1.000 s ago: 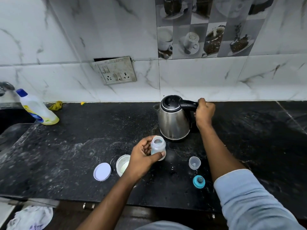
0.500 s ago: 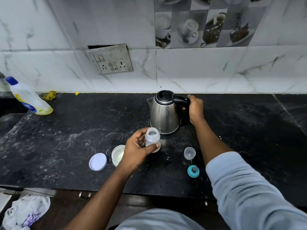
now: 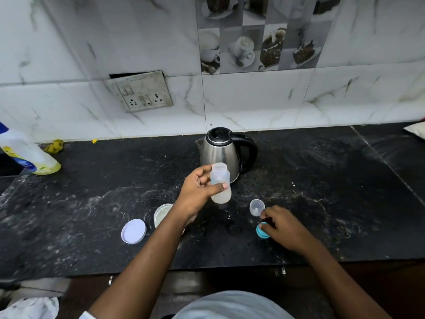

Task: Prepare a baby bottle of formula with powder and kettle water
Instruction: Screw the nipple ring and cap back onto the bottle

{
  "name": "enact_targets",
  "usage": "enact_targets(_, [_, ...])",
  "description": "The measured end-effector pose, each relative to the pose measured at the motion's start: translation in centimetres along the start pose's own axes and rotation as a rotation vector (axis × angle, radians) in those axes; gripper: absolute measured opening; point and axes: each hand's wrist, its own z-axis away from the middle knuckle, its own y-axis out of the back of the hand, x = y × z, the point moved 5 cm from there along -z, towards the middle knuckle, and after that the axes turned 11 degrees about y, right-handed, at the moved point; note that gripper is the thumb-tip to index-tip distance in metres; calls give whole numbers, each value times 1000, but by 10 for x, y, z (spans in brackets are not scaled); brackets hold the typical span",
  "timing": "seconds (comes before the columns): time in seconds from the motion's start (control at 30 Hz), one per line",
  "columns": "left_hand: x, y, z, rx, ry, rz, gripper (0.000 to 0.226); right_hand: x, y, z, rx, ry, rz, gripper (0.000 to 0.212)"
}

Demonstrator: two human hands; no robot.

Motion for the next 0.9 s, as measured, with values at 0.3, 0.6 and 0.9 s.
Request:
enact_targets(0.3, [59, -12, -4, -167, 13, 108, 55, -8, -37, -1, -193, -98, 251, 54])
enact_targets(0.6, [104, -22, -3, -315, 10, 221, 75, -15, -29, 2, -160, -119, 250, 43])
enact_targets(0.9, [95, -20, -1, -390, 28, 234, 98, -93, 139, -21, 238, 68, -514, 38])
